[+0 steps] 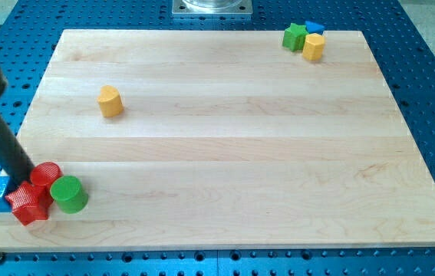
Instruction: Push the blue cube into the red star
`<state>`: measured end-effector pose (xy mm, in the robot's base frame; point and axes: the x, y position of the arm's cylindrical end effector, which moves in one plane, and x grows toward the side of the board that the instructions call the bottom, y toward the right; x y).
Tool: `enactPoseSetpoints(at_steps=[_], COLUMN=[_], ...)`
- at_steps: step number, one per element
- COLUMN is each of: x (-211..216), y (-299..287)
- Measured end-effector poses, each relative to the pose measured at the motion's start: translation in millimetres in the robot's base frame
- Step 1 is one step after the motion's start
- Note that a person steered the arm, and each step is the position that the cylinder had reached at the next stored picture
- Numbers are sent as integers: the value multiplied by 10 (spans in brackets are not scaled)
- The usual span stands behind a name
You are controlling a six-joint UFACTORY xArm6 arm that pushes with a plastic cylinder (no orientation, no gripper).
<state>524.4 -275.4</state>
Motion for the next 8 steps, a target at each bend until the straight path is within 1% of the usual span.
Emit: enactPoseSetpoints(at_steps=[1, 2, 3, 6, 8], x=[-136, -99, 373, 504, 804], y=[-289, -295, -287, -294, -286])
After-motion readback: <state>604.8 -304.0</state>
